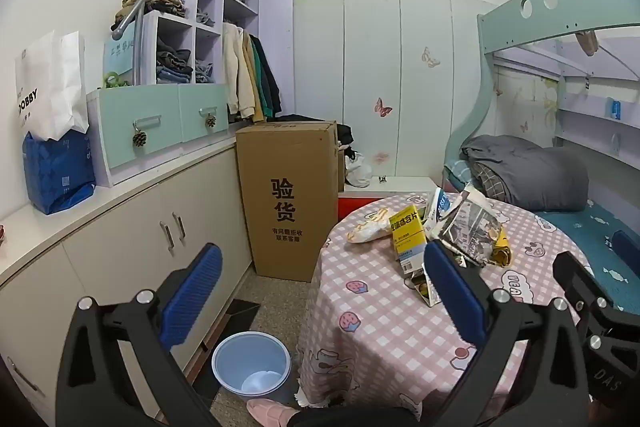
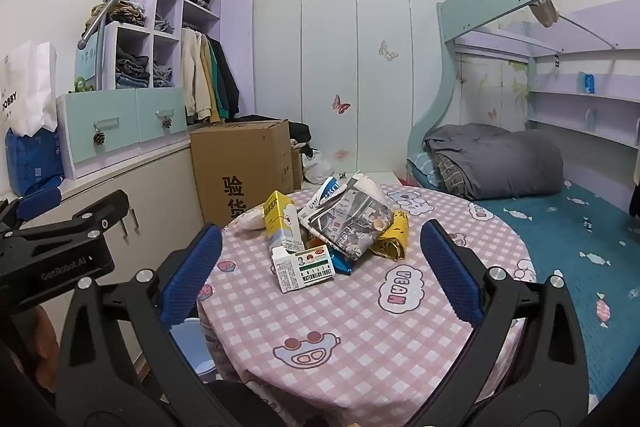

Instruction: Collect trash

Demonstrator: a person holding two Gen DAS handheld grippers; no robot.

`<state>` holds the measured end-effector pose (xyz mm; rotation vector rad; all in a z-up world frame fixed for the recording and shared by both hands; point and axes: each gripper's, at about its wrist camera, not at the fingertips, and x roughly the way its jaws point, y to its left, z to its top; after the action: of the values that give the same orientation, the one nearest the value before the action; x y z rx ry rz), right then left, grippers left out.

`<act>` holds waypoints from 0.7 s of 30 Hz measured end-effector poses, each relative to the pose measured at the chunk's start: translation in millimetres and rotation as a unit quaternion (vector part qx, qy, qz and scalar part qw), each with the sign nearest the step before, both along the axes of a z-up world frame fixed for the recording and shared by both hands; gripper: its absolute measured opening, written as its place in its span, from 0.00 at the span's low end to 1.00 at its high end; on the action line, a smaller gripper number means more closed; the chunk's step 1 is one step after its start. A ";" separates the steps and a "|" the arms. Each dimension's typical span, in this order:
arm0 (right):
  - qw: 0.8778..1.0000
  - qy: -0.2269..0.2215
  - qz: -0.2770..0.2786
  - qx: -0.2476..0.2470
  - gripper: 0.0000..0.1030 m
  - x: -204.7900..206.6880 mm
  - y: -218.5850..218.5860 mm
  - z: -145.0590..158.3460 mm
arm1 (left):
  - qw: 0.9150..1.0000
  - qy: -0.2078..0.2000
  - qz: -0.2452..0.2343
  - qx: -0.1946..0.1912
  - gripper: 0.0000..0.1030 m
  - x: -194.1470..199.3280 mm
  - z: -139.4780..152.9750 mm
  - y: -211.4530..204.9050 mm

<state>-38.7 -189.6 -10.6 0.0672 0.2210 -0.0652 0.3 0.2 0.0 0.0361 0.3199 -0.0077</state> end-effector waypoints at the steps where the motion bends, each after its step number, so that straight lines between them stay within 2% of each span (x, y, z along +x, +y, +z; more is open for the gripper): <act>1: 1.000 -0.002 0.000 0.000 0.94 -0.2 -0.1 0.1 | 1.000 0.000 -0.001 0.000 0.96 0.1 -0.1 -0.2; 21: 1.000 0.003 0.002 0.001 0.94 4.0 2.1 -2.1 | 1.000 0.001 -0.004 0.003 0.96 2.1 -3.2 -6.7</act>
<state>-34.7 -187.4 -12.8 0.0689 0.2271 -0.0622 2.4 -6.5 -3.2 0.0440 0.3219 -0.0152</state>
